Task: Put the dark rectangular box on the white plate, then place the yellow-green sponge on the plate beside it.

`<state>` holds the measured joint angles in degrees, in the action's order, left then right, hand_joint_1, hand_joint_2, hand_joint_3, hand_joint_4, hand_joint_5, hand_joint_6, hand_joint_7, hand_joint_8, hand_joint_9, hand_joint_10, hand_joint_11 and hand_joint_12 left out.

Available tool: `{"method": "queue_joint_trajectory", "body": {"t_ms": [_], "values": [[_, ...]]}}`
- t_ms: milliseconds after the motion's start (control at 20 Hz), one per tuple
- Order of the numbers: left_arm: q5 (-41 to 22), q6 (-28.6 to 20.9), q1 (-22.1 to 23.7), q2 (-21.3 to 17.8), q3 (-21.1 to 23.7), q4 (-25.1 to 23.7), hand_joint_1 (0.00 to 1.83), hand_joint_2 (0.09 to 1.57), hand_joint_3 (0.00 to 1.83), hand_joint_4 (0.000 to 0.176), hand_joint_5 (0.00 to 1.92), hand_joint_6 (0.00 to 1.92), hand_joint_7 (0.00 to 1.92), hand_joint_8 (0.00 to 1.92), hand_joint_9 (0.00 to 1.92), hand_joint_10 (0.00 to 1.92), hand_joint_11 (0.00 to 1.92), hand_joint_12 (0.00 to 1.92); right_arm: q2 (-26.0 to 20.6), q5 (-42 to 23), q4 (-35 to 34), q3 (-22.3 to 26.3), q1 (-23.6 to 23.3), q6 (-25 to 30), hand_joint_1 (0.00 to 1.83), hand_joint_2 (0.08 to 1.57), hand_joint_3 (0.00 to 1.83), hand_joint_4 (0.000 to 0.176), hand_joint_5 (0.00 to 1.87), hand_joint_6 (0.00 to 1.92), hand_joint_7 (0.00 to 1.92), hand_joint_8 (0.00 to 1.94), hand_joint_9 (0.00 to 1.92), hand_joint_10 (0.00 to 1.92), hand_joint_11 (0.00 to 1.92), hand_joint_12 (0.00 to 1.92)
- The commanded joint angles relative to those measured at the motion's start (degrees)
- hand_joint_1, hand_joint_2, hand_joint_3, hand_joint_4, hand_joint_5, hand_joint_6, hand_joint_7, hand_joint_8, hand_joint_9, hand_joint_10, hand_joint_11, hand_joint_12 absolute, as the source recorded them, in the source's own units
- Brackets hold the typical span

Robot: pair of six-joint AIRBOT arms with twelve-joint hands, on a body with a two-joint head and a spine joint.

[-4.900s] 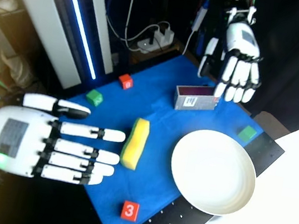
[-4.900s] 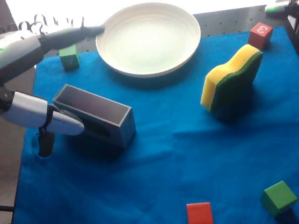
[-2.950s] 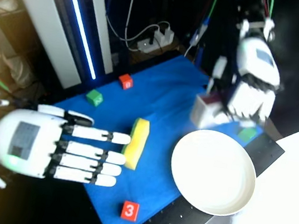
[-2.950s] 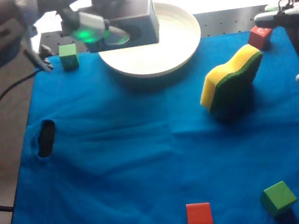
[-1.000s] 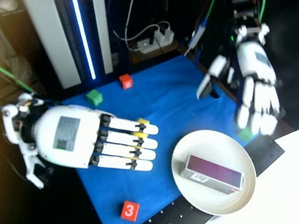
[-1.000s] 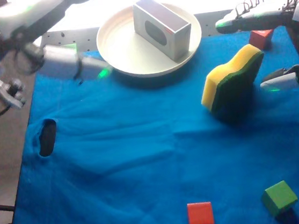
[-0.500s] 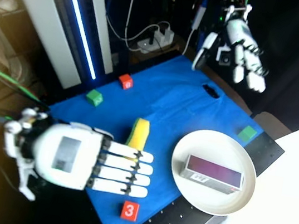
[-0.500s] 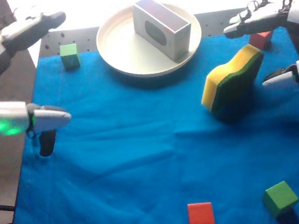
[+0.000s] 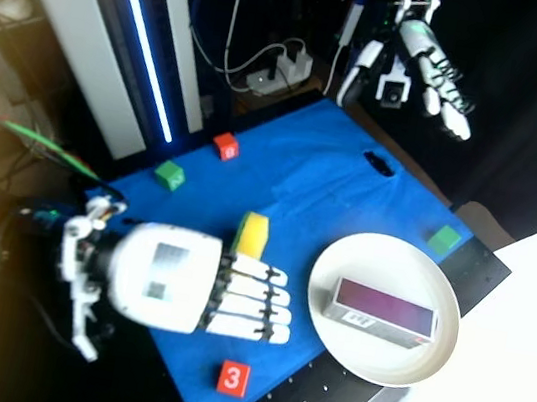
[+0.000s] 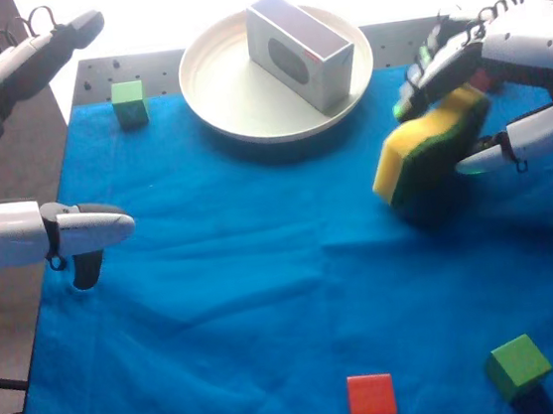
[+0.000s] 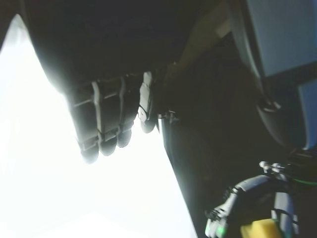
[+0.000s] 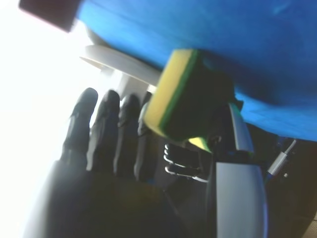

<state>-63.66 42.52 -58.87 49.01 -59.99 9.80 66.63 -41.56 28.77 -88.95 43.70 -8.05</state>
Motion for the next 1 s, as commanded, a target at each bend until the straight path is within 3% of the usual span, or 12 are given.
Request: {"method": "queue_joint_trajectory", "body": {"t_ms": [0,50,100,200,250,300,350,400,450,550,800,950], "values": [[-7.26,-0.15,0.43,-0.4,-0.19,0.4,0.89,0.84,0.0,0.128,0.0,0.0,0.0,0.0,0.0,0.0,0.0,0.0,-0.1,-5.23,-2.52,-0.19,-1.0,0.25,1.15,1.11,0.0,0.0,0.94,1.03,0.78,1.09,0.67,1.37,0.52,1.74],[-7.22,-0.15,0.42,-0.39,-0.2,0.4,0.9,0.84,0.0,0.121,0.0,0.0,0.0,0.0,0.0,0.0,0.0,0.0,-0.04,-5.23,-2.5,-0.19,-1.0,0.25,1.24,1.04,0.0,0.0,0.76,1.4,0.77,1.58,0.78,1.79,0.78,1.88],[-7.05,-0.15,0.4,-0.36,-0.22,0.4,0.9,0.84,0.01,0.123,0.0,0.0,0.0,0.0,0.0,0.0,0.0,0.0,0.0,-5.24,-2.49,-0.17,-1.01,0.25,1.25,1.03,0.0,0.0,0.7,1.59,0.79,1.83,0.91,1.9,0.98,1.91],[-6.69,-0.15,0.26,-0.3,-0.25,0.4,0.9,0.85,0.01,0.134,0.0,0.0,0.0,0.0,0.0,0.0,0.0,0.0,0.02,-5.29,-2.5,0.22,-1.1,0.26,1.22,1.02,0.0,0.0,0.7,1.6,0.85,1.94,1.02,1.92,1.11,1.92],[-6.64,-0.16,0.04,-0.31,-0.25,0.4,0.9,0.84,0.0,0.137,0.0,0.0,0.0,0.0,0.0,0.0,0.0,0.0,0.0,-5.86,-2.5,0.63,-1.22,0.26,1.19,1.02,0.0,0.0,0.69,1.58,0.85,1.88,1.02,1.92,1.11,1.92],[-6.66,-0.16,-0.09,-0.32,-0.25,0.41,0.91,0.83,0.0,0.141,0.0,0.0,0.0,0.0,0.0,0.0,0.01,0.0,-0.01,-6.56,-2.54,0.84,-1.25,0.26,1.15,1.1,0.02,0.0,0.86,1.24,0.87,1.79,1.0,1.92,1.08,1.92],[-6.69,-0.16,-0.33,-0.32,-0.24,0.51,0.92,0.83,0.0,0.143,0.0,0.0,0.0,0.0,0.0,0.0,0.02,0.01,-0.04,-8.7,-3.28,1.36,-1.32,0.26,1.17,1.02,0.0,0.0,0.78,1.43,0.92,1.71,1.02,1.89,1.08,1.92],[-6.66,-0.17,-0.41,-0.32,-0.24,0.54,0.92,0.83,0.0,0.148,0.0,0.0,0.0,0.0,0.0,0.0,0.0,0.0,-0.04,-10.1,-4.1,1.69,-1.39,0.26,1.14,1.09,0.05,0.0,0.89,1.2,0.93,1.71,1.03,1.9,1.08,1.92],[-6.63,-0.17,-0.45,-0.24,-0.24,0.57,0.91,0.83,0.0,0.14,0.0,0.0,0.0,0.0,0.0,0.0,0.01,0.0,0.02,-12.07,-5.56,1.9,-1.62,0.26,1.19,1.04,0.02,0.0,0.73,1.41,0.87,1.8,0.98,1.92,1.05,1.92],[-6.71,-0.18,-0.45,-0.06,-0.25,0.61,0.93,0.83,0.0,0.131,0.0,0.0,0.0,0.0,0.0,0.0,0.0,0.0,0.59,-14.51,-8.77,1.86,-2.13,0.25,1.09,1.18,0.0,0.0,0.83,1.25,0.84,1.55,0.94,1.74,0.98,1.88],[-6.96,-0.24,-0.45,0.19,-0.23,0.75,0.92,0.84,0.01,0.107,0.02,0.01,0.0,0.0,0.0,0.0,0.0,0.0,5.69,-15.28,-15.32,-1.08,-5.34,0.19,1.21,1.14,0.0,0.0,0.83,1.18,1.0,1.07,1.0,1.36,0.99,1.63],[-6.92,-0.31,-0.45,0.25,-0.32,0.75,0.9,0.85,0.01,0.108,0.01,0.0,0.0,0.0,0.0,0.0,0.0,0.0,8.98,-15.25,-18.32,-3.86,-6.72,0.19,1.16,1.11,0.0,0.0,0.98,1.02,0.86,1.38,0.88,1.58,0.9,1.82]]}}
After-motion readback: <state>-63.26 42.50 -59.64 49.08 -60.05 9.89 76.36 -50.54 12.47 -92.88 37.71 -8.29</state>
